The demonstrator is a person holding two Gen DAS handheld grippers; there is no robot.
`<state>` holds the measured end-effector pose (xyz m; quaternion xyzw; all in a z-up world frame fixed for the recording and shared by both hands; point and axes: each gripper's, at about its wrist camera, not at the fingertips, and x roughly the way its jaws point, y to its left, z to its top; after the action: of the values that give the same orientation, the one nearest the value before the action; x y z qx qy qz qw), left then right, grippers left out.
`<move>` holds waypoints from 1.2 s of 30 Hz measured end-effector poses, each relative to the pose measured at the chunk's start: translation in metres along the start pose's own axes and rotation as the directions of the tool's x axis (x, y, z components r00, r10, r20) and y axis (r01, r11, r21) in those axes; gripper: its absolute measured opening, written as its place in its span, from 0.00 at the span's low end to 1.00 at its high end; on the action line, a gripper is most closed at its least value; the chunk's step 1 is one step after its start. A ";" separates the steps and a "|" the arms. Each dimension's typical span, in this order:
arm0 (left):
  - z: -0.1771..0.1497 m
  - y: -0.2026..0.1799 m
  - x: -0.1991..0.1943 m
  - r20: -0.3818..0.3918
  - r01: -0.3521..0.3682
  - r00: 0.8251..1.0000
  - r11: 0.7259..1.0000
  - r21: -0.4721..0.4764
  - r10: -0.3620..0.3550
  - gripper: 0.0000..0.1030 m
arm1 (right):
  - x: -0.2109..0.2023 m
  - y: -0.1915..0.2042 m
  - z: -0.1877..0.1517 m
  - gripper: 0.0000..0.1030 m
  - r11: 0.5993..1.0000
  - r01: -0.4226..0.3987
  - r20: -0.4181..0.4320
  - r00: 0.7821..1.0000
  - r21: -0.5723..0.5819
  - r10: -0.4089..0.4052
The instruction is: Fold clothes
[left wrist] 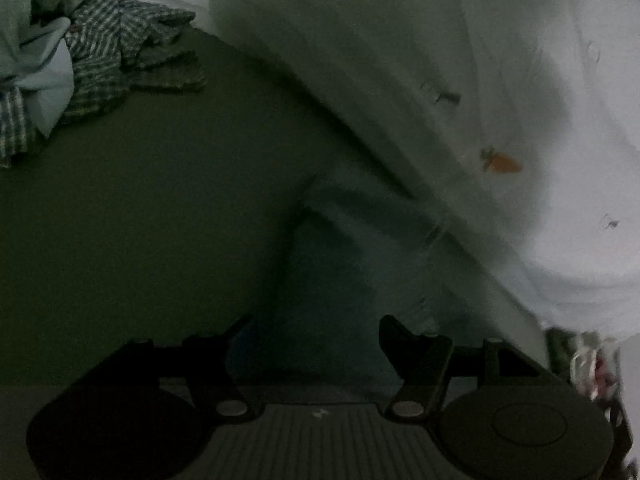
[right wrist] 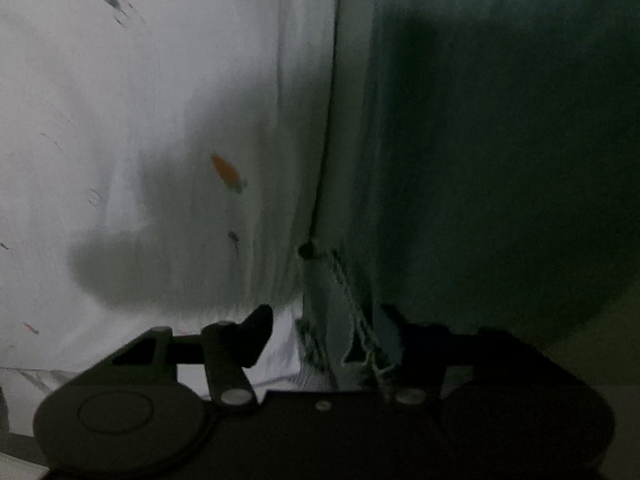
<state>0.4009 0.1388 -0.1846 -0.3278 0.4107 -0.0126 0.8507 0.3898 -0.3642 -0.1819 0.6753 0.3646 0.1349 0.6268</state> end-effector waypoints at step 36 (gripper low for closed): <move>0.006 -0.034 0.016 -0.069 0.003 0.998 0.999 0.049 0.001 0.64 | 0.117 0.144 -0.025 0.08 0.600 0.128 -0.044 0.964 -0.789 -0.263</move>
<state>0.4238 0.1106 -0.1736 -0.3063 0.4393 -0.0344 0.8438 0.5021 -0.2603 -0.0736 0.2797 0.3891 0.2621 0.8376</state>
